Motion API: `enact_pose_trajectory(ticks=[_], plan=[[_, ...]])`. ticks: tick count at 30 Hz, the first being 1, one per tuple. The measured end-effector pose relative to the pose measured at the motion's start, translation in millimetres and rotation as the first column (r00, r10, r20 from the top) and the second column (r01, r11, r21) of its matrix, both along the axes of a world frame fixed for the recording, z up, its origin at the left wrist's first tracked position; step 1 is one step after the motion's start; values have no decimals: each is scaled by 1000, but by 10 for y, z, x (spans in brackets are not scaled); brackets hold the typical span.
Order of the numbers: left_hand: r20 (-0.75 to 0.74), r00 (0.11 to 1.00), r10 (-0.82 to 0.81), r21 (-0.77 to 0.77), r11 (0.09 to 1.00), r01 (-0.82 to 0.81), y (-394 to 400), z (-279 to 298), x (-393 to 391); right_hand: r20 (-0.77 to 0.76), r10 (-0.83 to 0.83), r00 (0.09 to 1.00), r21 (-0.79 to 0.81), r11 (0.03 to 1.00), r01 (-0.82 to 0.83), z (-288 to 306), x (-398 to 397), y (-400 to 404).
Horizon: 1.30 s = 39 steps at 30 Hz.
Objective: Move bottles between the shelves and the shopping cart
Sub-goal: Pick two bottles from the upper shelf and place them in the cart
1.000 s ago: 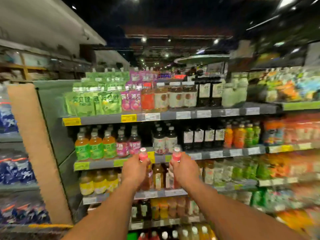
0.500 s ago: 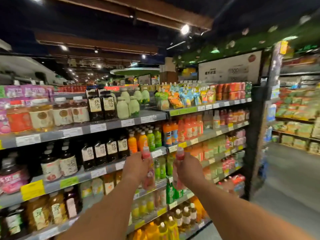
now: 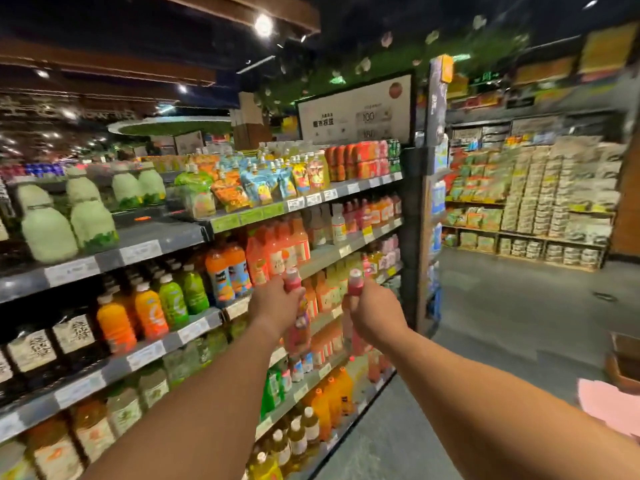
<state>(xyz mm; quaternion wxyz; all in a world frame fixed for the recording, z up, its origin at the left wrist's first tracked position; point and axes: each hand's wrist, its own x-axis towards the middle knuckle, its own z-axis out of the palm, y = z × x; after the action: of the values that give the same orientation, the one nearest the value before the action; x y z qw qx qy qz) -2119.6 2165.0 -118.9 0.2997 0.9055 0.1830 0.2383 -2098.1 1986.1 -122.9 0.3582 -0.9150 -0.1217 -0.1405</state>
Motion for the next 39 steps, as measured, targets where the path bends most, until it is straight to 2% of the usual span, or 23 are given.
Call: enact_pose_trajectory(ticks=[8, 18, 32, 36, 39], plan=[[-3, 996, -90, 40, 995, 90, -676, 14, 1469, -30, -60, 998, 47, 997, 61, -52, 1408, -683], [-40, 999, 29, -53, 998, -31, -1345, -169, 3389, -48, 66, 997, -15, 998, -67, -134, 3580, -1267], [-39, 997, 62, -55, 996, -64, -1169, -408, 6079, -68, 147, 987, -67, 986, -152, -519, 6299, -960], [0, 995, 96, -38, 995, -96, -1040, -332, 6780, -40, 152, 988, -30, 988, -153, -466, 7054, -850], [69, 988, 138, -49, 990, -135, -928, -240, 7120, 6, 162, 987, 68, 984, -162, -350, 7473, -686]])
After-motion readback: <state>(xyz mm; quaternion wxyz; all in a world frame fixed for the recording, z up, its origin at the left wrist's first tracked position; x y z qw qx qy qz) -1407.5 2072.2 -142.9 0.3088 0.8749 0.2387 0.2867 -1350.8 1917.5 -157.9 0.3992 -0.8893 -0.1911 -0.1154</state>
